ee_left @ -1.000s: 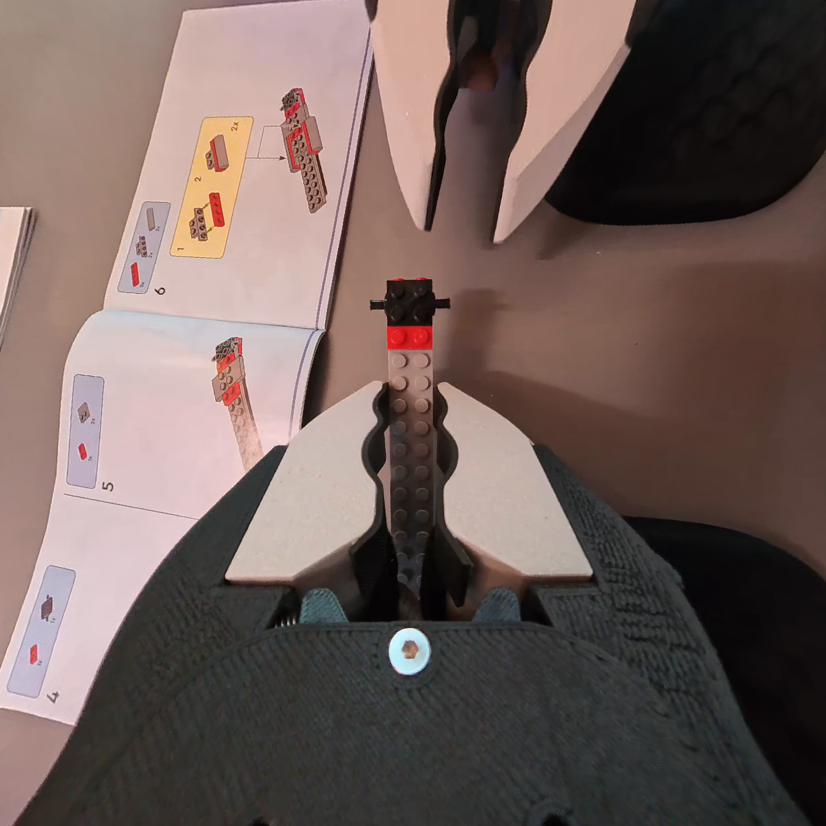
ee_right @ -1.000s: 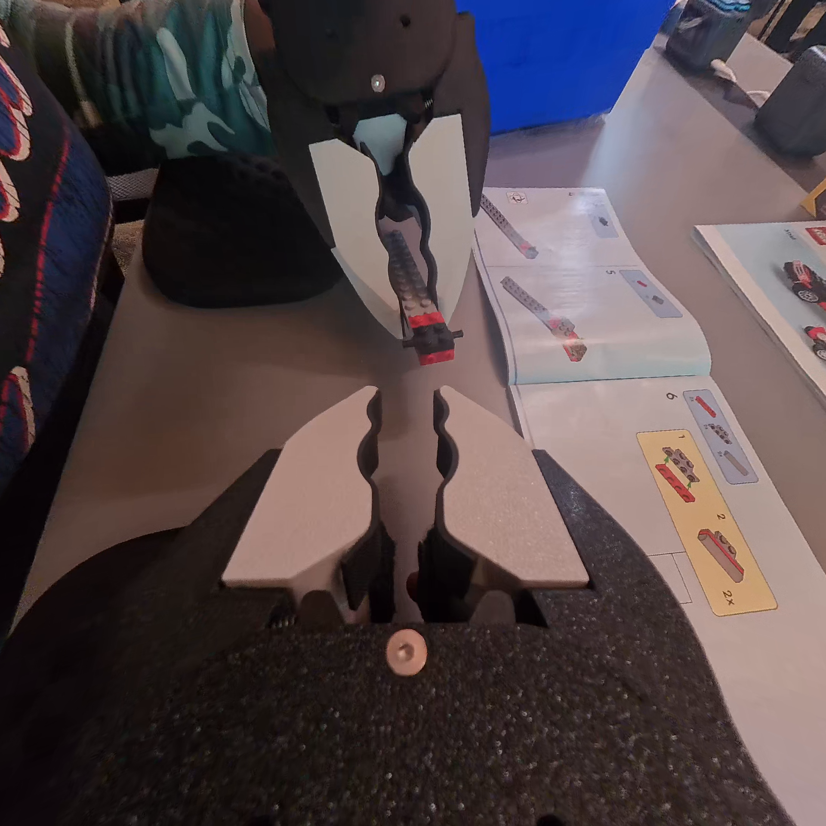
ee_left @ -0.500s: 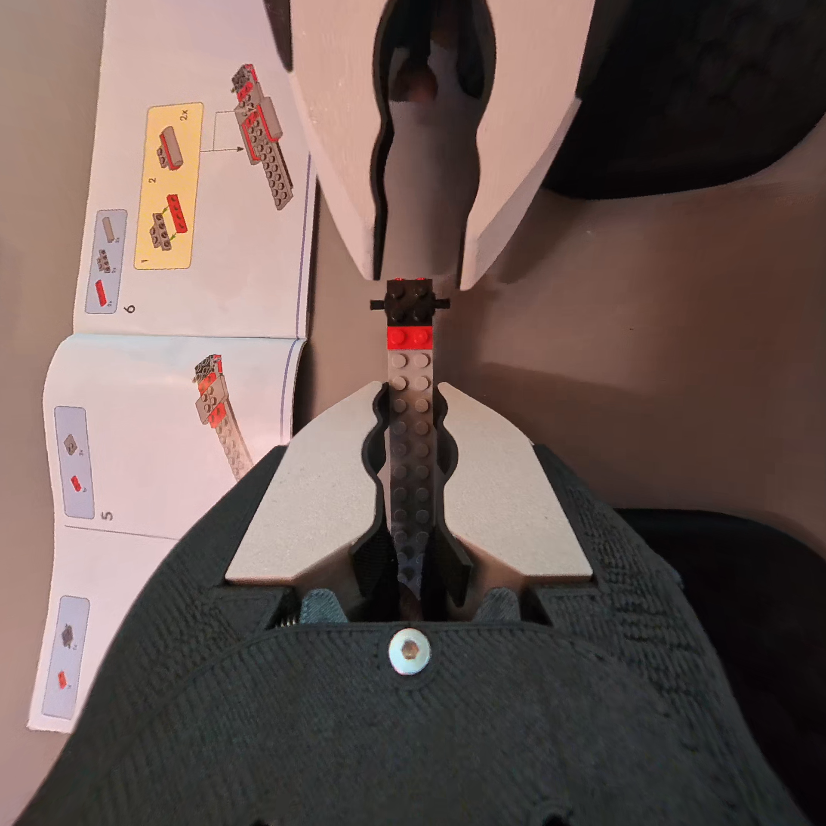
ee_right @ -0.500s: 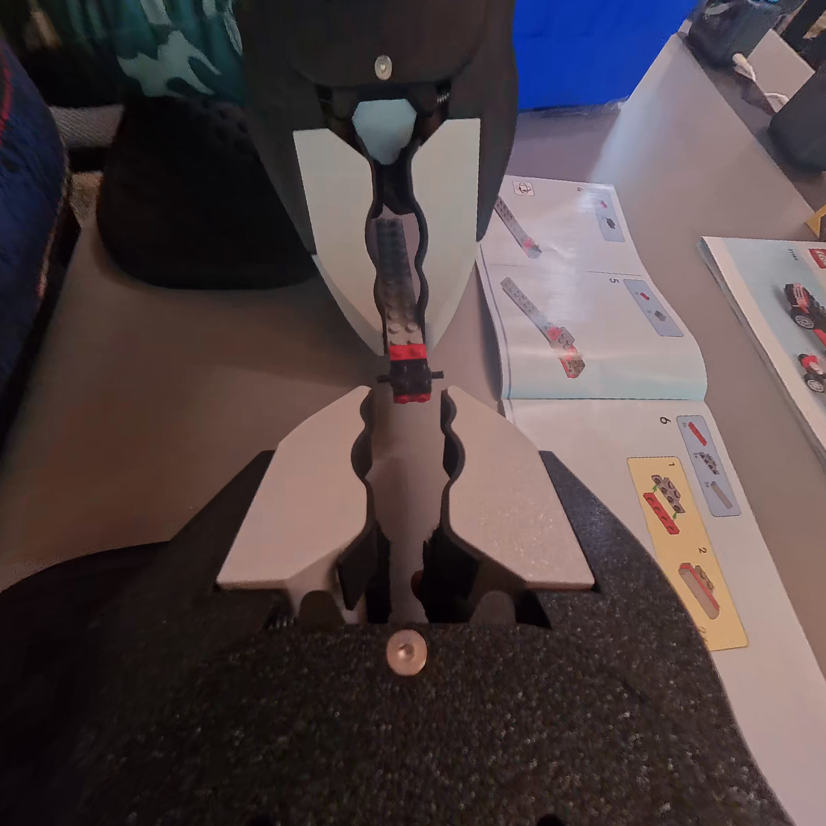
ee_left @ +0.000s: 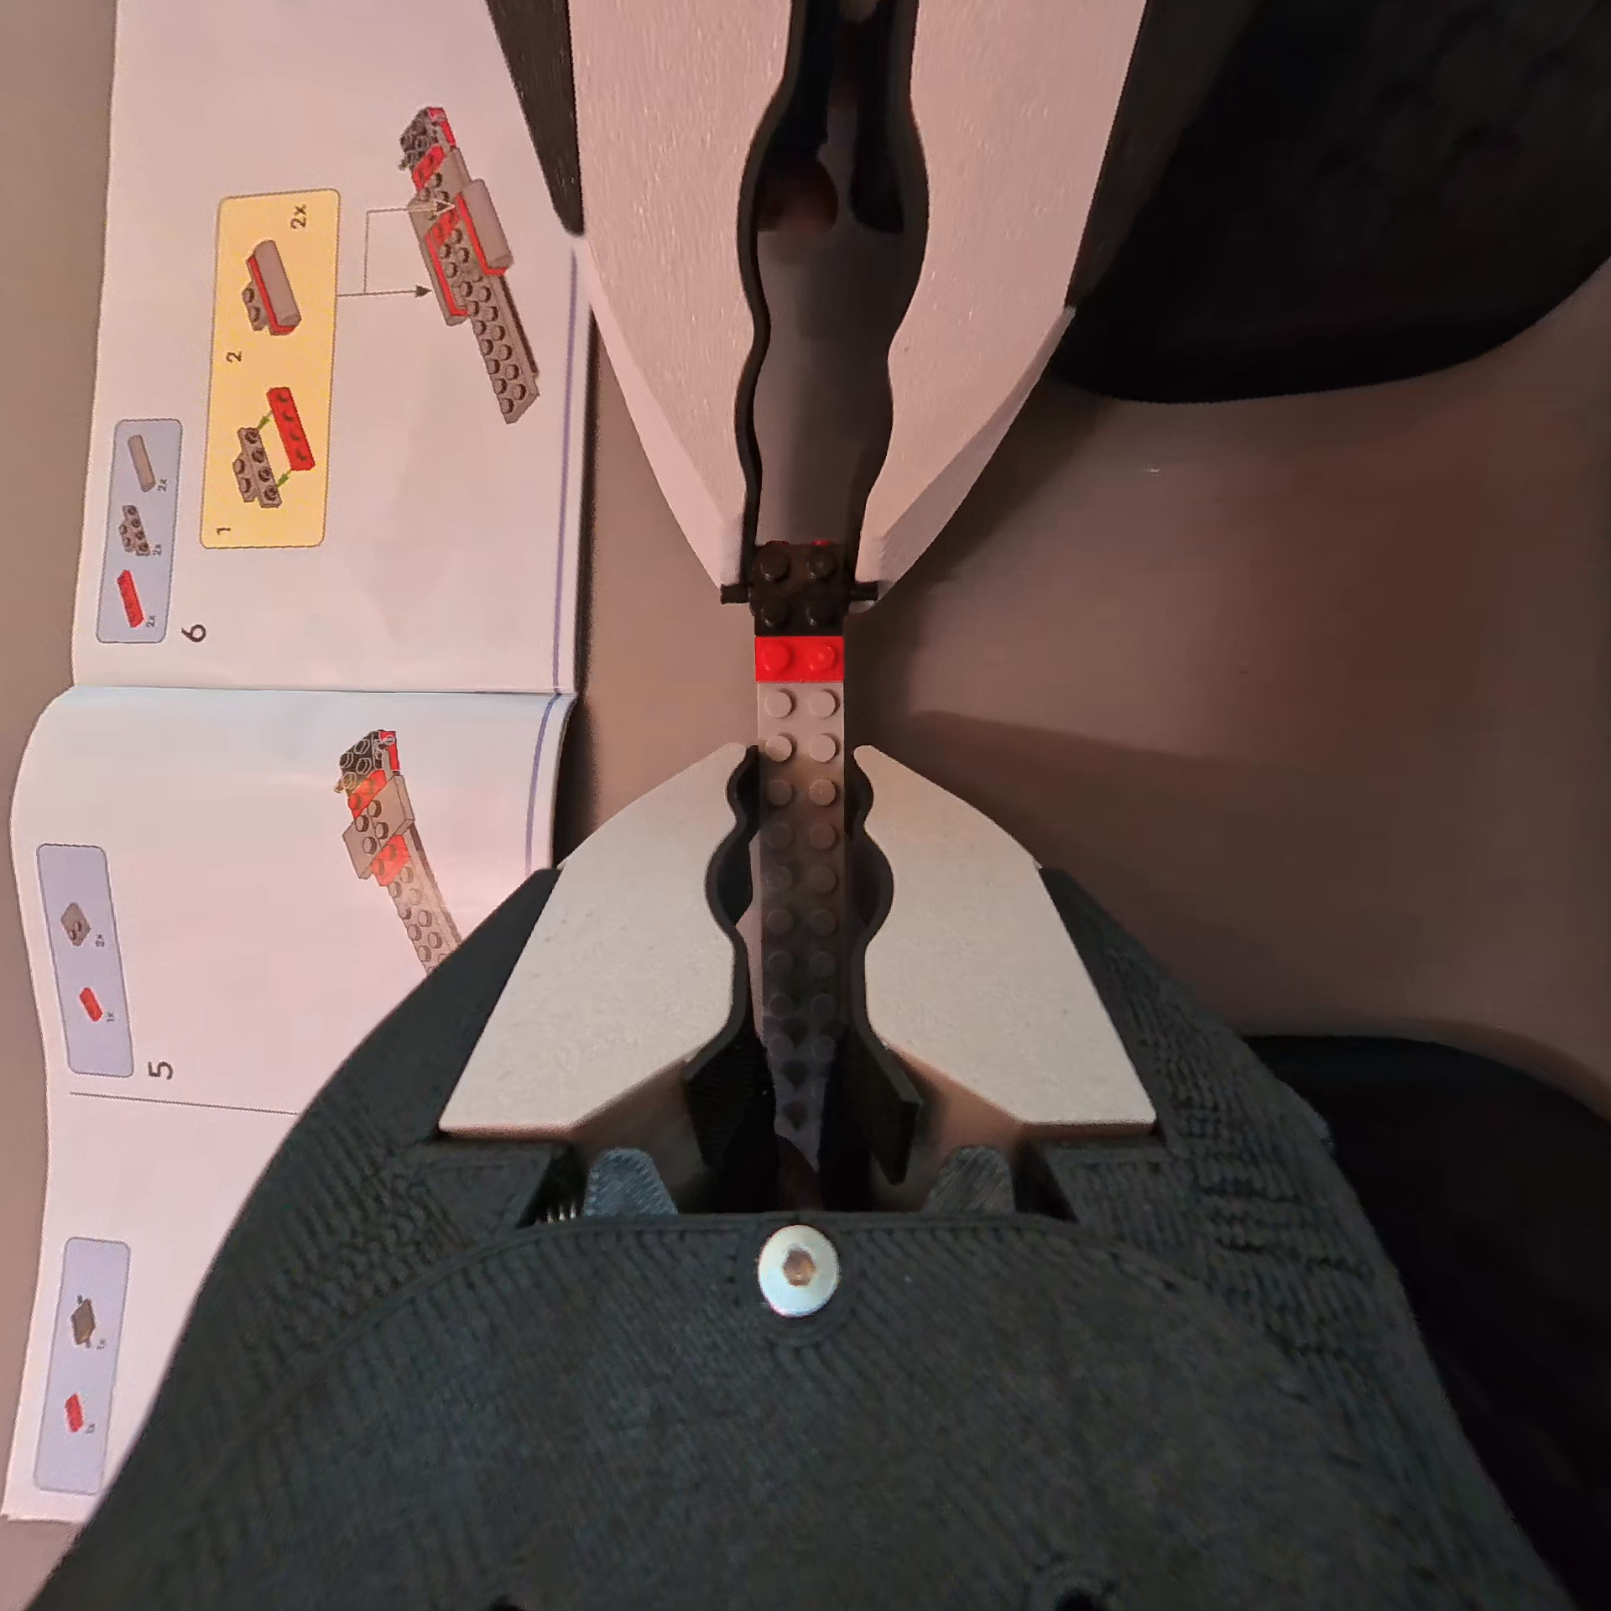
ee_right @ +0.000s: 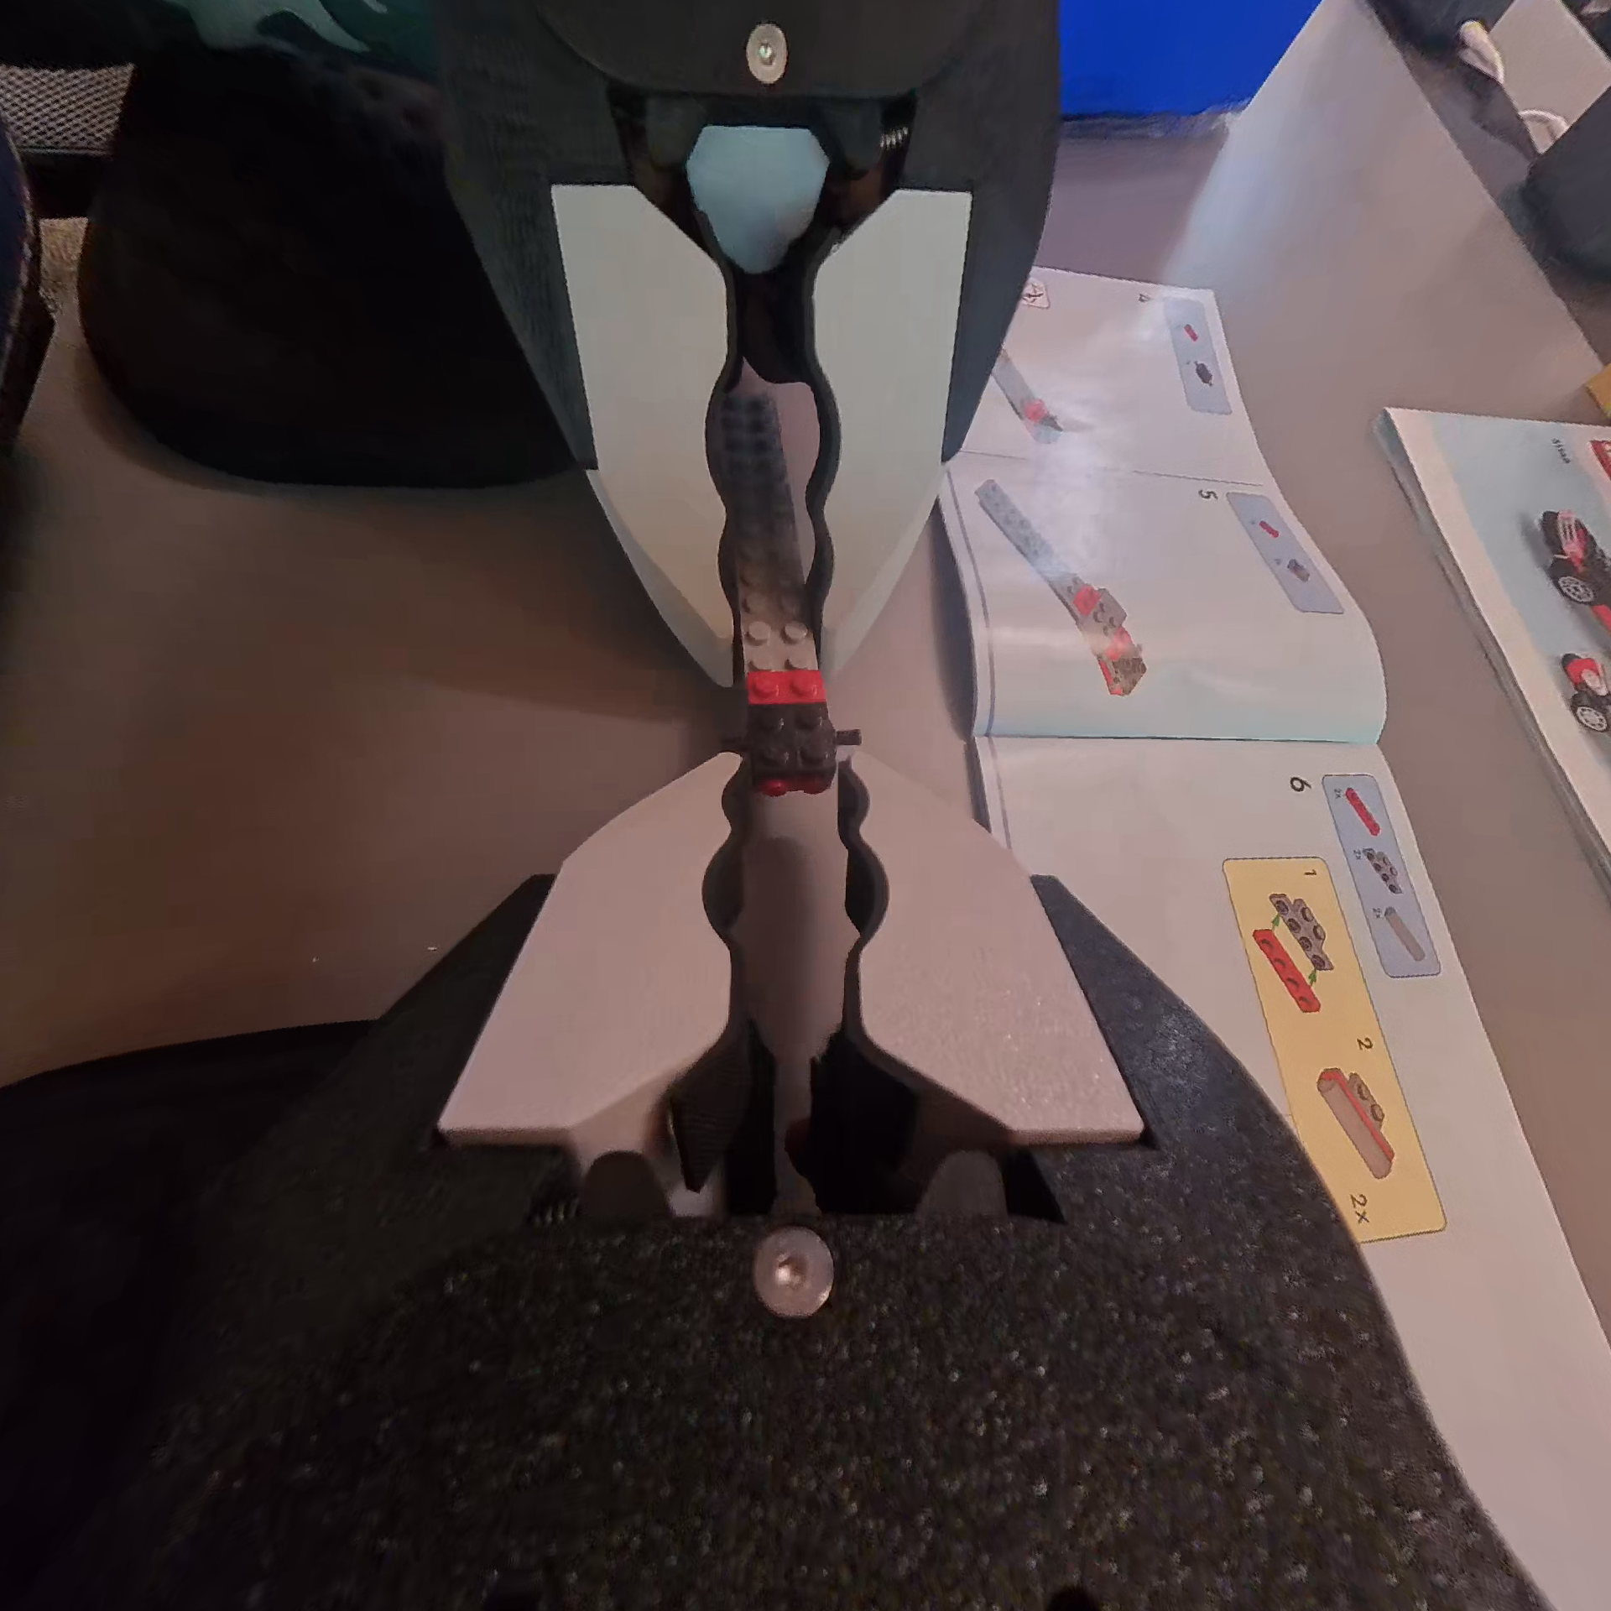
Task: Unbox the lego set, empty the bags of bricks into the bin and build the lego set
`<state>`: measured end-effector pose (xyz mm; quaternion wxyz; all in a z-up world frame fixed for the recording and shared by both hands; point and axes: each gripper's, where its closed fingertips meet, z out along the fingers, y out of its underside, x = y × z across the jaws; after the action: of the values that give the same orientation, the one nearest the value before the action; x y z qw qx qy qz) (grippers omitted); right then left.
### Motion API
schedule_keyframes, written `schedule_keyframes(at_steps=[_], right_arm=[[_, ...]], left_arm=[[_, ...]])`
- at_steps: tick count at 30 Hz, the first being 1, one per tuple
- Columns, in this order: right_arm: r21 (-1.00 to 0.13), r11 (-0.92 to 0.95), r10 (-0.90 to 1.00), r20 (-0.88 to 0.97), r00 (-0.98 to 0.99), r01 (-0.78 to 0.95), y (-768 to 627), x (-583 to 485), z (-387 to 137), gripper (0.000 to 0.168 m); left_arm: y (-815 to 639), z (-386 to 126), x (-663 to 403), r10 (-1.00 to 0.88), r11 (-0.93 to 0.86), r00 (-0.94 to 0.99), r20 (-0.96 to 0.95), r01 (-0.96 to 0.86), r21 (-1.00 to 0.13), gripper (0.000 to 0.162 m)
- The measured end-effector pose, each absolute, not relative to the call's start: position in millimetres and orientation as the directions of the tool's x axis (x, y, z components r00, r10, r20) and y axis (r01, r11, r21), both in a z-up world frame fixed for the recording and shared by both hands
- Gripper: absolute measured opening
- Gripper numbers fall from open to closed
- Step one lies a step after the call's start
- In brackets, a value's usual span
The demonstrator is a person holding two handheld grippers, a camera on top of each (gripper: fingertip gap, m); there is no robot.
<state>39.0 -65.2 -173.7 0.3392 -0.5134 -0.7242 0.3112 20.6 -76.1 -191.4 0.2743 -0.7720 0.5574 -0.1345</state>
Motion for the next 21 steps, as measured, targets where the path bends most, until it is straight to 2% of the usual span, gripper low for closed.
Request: schedule_keyframes(at_steps=[8, 13, 21], right_arm=[[-0.83, 0.224, 0.974, 0.169, -0.153, 0.511, -52, 42, -163, 0.037], [-0.874, 0.187, 0.982, 0.155, -0.107, 0.449, -47, 43, -154, 0.038], [-0.871, 0.156, 0.988, 0.133, -0.081, 0.466, -49, 52, -136, 0.049]], left_arm=[[-75, -191, 19, -0.929, -0.245, 0.359, -0.087, -0.774, -0.583, 0.018], [-76, -189, 19, -0.93, -0.251, 0.361, -0.072, -0.765, -0.593, 0.018], [-77, -184, 17, -0.926, -0.251, 0.37, -0.079, -0.758, -0.602, 0.018]])
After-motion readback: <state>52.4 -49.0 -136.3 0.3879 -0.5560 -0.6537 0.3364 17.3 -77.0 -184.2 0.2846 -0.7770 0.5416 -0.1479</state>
